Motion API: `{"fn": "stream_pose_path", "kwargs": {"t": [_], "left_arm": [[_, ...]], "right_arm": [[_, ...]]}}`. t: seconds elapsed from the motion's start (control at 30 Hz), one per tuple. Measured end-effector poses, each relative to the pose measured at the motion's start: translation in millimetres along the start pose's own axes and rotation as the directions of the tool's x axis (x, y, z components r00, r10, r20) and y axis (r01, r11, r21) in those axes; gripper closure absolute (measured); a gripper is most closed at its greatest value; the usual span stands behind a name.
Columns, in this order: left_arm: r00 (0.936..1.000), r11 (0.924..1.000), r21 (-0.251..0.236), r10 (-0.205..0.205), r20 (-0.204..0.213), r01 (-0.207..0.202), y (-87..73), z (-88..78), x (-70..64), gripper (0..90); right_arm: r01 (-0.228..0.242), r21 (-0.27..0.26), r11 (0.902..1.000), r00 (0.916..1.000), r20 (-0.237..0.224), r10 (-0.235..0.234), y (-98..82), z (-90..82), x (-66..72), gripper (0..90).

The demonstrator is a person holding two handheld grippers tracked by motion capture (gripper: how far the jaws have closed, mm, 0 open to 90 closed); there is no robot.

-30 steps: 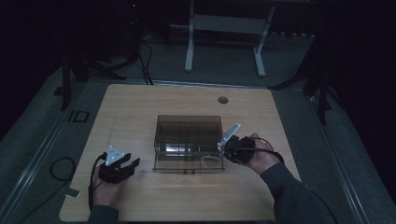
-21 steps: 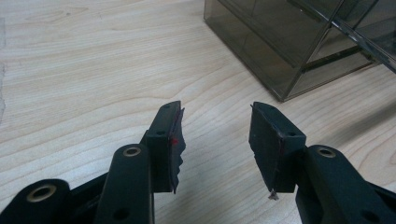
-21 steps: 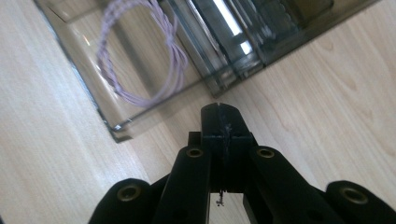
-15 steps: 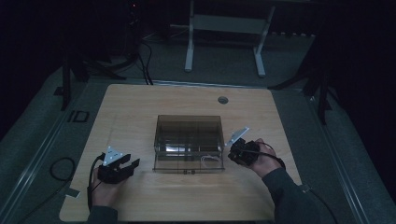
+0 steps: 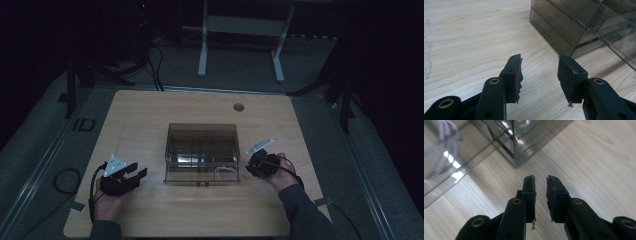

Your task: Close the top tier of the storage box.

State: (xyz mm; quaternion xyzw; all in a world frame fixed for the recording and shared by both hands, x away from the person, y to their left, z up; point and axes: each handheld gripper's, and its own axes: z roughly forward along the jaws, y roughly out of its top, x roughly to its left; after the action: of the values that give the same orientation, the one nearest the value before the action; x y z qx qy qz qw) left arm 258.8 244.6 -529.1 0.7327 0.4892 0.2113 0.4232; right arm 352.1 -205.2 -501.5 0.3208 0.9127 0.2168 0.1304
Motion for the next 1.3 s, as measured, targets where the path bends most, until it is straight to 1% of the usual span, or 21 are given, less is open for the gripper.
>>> {"fn": "stream_pose_path", "kwargs": {"t": [0.07,0.17,0.27,0.37,0.47,0.53,0.67,0.77,0.8,0.87,0.93,1.0,1.07,1.23,1.3], "left_arm": [[1.0000,1.0000,-0.003,-0.001,0.004,0.001,0.4,-1.8,0.7,53.9],[1.0000,1.0000,-0.007,-0.002,0.007,0.002,1.0,-5.3,1.4,53.6],[1.0000,0.9999,-0.012,-0.003,0.009,0.003,1.2,-8.7,2.3,53.4],[0.9999,0.9997,-0.022,-0.008,0.011,0.009,1.7,-12.4,2.4,52.8],[0.9998,0.9997,-0.025,-0.006,0.017,0.006,2.6,-16.4,2.4,52.4],[0.9997,0.9997,-0.026,-0.001,0.022,0.002,3.0,-18.4,2.3,52.1],[0.9995,0.9996,-0.029,0.005,0.030,-0.004,3.8,-22.0,1.7,51.3],[0.9990,0.9993,-0.035,0.010,0.043,-0.008,4.8,-26.0,1.3,50.6],[0.9988,0.9992,-0.038,0.012,0.048,-0.010,5.2,-26.9,1.0,50.1],[0.9983,0.9992,-0.038,0.018,0.055,-0.016,5.8,-28.6,0.4,49.6],[0.9975,0.9990,-0.036,0.027,0.065,-0.025,6.6,-30.3,-1.3,49.5],[0.9966,0.9988,-0.038,0.034,0.075,-0.031,7.4,-31.3,-3.3,49.5],[0.9954,0.9985,-0.037,0.043,0.085,-0.040,8.4,-32.2,-5.1,49.5],[0.9922,0.9975,-0.035,0.065,0.107,-0.061,12.3,-34.0,-10.4,49.8],[0.9908,0.9970,-0.035,0.073,0.114,-0.069,13.9,-34.3,-12.9,50.1]], "right_arm": [[-0.016,0.000,0.9999,0.9998,0.013,0.016,-3.4,5.0,-0.7,72.1],[-0.041,-0.004,0.9992,0.9991,0.012,0.041,-7.2,8.8,-1.7,68.2],[-0.053,-0.005,0.9986,0.9983,0.027,0.053,-9.6,11.1,-2.4,63.9],[-0.056,-0.029,0.9980,0.9979,0.030,0.057,-10.6,11.0,-2.3,60.4],[-0.076,-0.042,0.9962,0.9966,0.028,0.077,-13.8,12.5,-2.7,56.3],[-0.084,-0.052,0.9951,0.9952,0.047,0.086,-17.2,14.3,-2.8,52.1],[-0.119,-0.071,0.9904,0.9918,0.039,0.122,-22.2,16.3,-4.3,43.1],[-0.134,-0.081,0.9877,0.9888,0.057,0.138,-24.5,18.4,-5.3,39.3],[-0.139,-0.090,0.9862,0.9869,0.070,0.145,-25.1,18.9,-5.9,37.6],[-0.157,-0.109,0.9815,0.9843,0.063,0.165,-26.7,20.4,-7.5,37.2],[-0.165,-0.127,0.9781,0.9818,0.073,0.176,-29.0,22.4,-8.1,36.7],[-0.175,-0.139,0.9747,0.9800,0.071,0.186,-31.9,24.6,-8.6,36.7],[-0.180,-0.143,0.9733,0.9778,0.083,0.193,-34.2,26.2,-8.4,36.7],[-0.202,-0.162,0.9659,0.9728,0.081,0.217,-40.4,30.3,-9.0,36.7],[-0.216,-0.175,0.9606,0.9696,0.078,0.232,-41.9,30.8,-9.6,36.7]]}}
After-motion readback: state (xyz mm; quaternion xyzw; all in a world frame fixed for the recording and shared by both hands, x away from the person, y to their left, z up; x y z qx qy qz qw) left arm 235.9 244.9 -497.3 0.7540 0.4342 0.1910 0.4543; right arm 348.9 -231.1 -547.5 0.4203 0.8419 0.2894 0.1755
